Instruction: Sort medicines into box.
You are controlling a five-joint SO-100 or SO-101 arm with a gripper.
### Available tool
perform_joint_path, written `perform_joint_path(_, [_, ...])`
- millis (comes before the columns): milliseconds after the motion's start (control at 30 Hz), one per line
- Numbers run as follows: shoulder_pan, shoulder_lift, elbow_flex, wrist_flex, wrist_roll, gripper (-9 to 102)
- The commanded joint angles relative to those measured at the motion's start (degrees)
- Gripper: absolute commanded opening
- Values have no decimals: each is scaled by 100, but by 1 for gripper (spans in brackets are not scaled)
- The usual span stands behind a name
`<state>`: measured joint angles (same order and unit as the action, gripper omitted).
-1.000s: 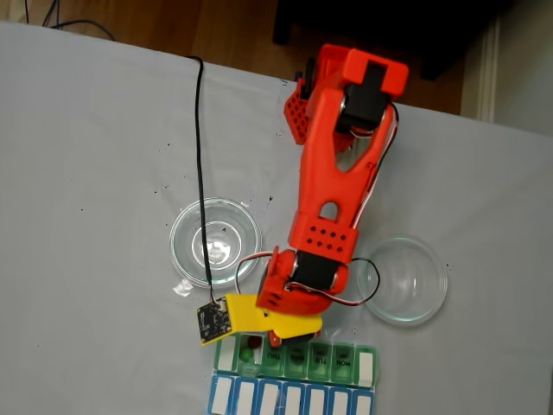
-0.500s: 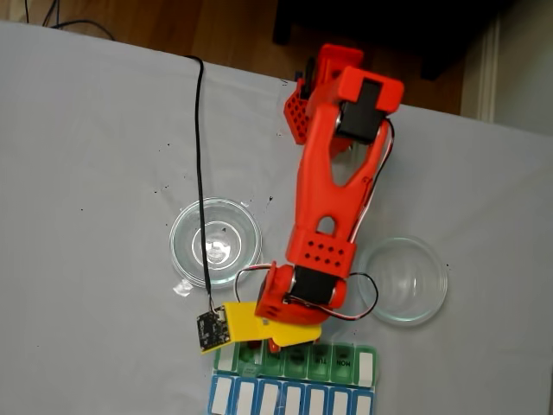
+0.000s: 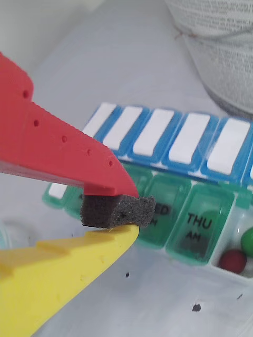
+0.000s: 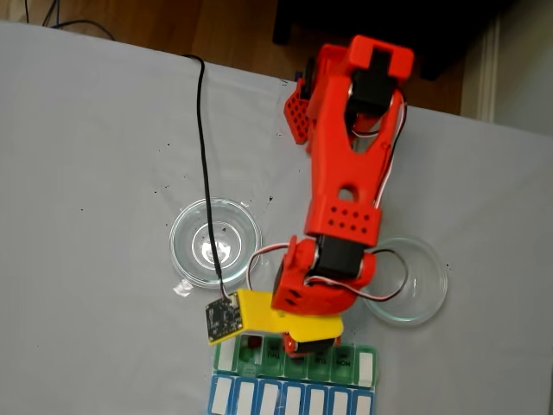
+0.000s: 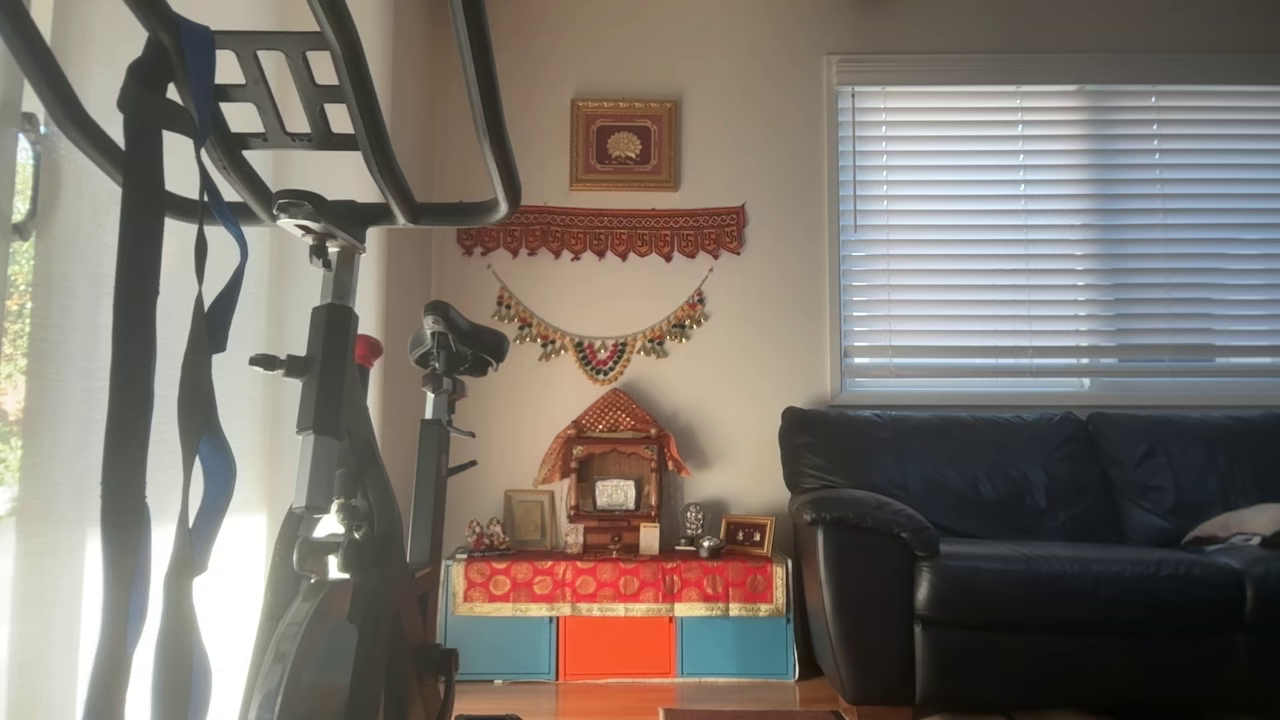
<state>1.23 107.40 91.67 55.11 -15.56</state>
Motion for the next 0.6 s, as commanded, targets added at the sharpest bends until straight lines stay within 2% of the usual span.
perform_joint_path(0, [158, 598, -325, -536, 316, 1])
perform_joint_path(100, [360, 448, -237, -1178, 229, 1])
perform_joint_path(233, [519, 448, 589, -2602, -88, 1])
perform_joint_path(567, [580, 26, 642, -3006, -668, 1])
